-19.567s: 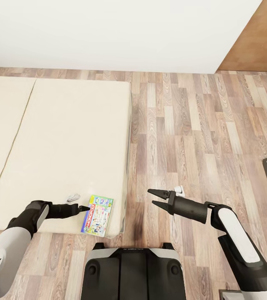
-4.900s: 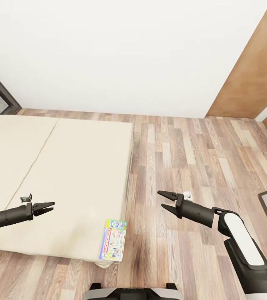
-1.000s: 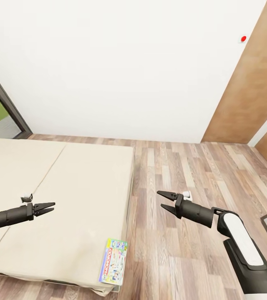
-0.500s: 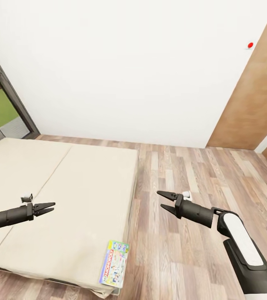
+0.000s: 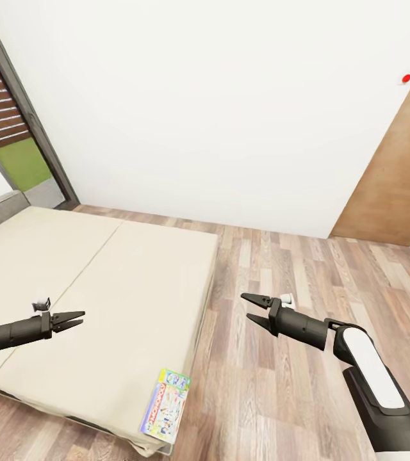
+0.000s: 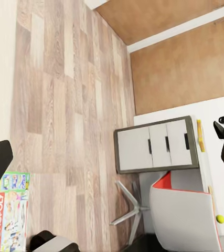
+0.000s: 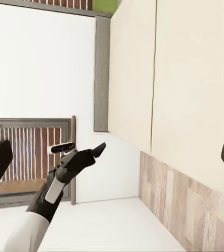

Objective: Put all the toys in the child's room - the three board games (two on the bed and one on the table), the two jigsaw puzzles on the table, and the tennis ball on the table - inside the toy box on the table in the child's room.

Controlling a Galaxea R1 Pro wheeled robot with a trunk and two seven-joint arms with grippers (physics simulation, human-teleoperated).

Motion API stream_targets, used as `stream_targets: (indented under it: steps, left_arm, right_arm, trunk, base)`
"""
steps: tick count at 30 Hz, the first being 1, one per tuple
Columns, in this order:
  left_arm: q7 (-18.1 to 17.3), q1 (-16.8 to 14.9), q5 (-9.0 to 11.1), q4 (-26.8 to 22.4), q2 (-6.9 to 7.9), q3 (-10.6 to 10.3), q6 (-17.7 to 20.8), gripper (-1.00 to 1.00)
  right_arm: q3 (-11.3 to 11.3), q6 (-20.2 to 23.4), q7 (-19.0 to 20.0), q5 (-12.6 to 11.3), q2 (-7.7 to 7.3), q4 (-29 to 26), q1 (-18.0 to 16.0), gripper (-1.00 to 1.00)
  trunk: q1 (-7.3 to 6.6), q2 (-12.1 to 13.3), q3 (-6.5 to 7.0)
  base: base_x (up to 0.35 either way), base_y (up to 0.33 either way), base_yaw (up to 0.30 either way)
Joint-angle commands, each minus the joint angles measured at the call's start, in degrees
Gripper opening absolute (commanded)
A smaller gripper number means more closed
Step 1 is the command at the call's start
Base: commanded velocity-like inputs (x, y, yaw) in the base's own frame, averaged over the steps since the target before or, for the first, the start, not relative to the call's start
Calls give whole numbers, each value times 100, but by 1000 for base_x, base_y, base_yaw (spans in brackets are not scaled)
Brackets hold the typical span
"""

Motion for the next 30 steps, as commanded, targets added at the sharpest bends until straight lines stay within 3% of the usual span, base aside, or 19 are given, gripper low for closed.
stream_targets:
  steps: [1, 30]
  left_arm:
    - [-44, -8, -61, -2, -5, 32, 60, 100]
    - [-44, -9, -60, -2, -5, 29, 64, 100]
  right_arm:
    - [-4, 19, -12, -14, -2, -2, -3, 100]
    - [-4, 19, -12, -11, -2, -2, -3, 100]
  trunk:
    - [3, -10, -3]
    - [3, -10, 179]
  base:
    - [0, -268, 213]
    - [3, -30, 233]
